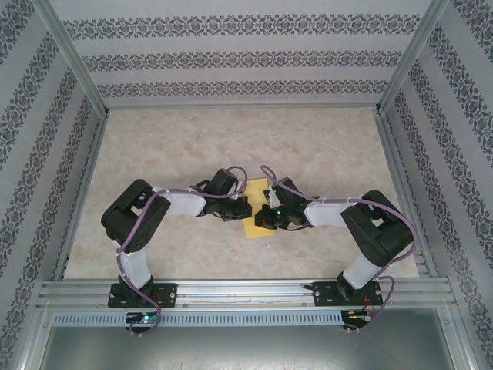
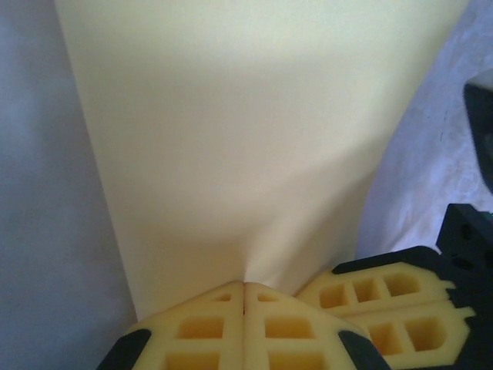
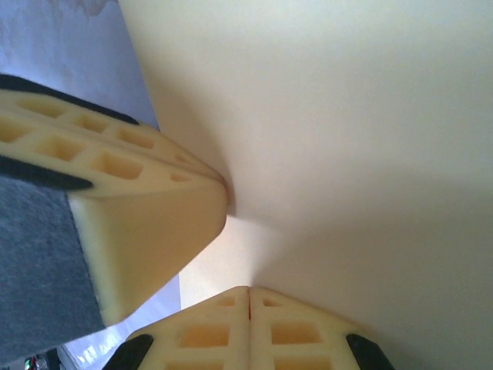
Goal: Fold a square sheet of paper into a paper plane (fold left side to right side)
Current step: Hold the square sheet of paper at the center of the table, then first fold the square sheet of paper in half at the center of the table.
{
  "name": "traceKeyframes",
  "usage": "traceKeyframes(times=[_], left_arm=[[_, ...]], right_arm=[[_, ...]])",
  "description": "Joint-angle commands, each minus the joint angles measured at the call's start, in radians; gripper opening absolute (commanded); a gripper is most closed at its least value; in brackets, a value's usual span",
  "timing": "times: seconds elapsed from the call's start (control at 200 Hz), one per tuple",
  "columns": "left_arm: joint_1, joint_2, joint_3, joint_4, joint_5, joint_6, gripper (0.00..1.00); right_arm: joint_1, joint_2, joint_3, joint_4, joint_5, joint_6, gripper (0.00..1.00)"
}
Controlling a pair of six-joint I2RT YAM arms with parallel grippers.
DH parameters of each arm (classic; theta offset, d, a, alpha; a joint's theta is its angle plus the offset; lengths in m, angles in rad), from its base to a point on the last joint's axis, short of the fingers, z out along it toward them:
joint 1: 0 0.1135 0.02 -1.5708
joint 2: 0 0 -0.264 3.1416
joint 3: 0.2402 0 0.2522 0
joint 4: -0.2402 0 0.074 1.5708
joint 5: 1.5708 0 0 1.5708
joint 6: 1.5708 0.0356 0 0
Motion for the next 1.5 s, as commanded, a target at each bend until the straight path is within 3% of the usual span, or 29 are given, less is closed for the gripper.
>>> traceKeyframes(times=[0.0,0.73,1.494], left_arm=[[0.026,0.022,0.041,0.033,0.023,0.011,0.00],[0.092,0.082,0.070,-0.009,-0.050,0.098,0.00],[0.230,0.267,0.346,-0.104,-0.045,0.189,0.00]], right_arm=[[0.011,0.046,-0.023,-0.062,0.057,-0.025,0.00],[0.007,0.071,0.004,-0.188,0.111,-0.088,0.00],[0.001,0.089,0.002,-0.170,0.094,-0.081,0.00]])
